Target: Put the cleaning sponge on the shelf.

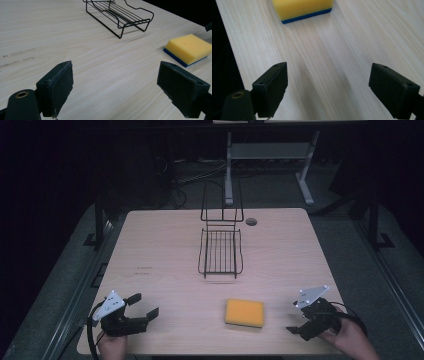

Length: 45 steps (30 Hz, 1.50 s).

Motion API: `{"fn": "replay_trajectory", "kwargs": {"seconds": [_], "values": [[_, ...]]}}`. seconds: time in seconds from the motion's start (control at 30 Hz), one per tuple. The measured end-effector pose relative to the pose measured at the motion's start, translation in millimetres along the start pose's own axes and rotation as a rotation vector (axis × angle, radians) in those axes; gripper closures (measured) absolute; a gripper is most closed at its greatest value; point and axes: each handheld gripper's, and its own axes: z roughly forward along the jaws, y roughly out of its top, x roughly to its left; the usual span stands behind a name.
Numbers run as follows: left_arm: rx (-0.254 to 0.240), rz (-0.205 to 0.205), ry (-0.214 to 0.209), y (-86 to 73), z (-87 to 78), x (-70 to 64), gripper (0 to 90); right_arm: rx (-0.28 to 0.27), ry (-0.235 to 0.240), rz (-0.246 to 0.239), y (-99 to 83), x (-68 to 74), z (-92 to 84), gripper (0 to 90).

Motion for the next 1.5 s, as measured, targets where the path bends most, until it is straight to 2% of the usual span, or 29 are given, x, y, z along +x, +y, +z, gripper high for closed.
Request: {"fn": "replay_trajectory", "kwargs": {"seconds": [1.1,1.5], "values": [[-0.010,-0.002,0.005,0.2,-3.1,1.1,12.8,0.009,0.059,-0.102,38.9,12.3,7.3,15.1],[-0.019,-0.007,0.006,0.2,-5.0,1.7,12.8,0.029,0.094,-0.139,59.6,15.0,14.2,14.7]]}}
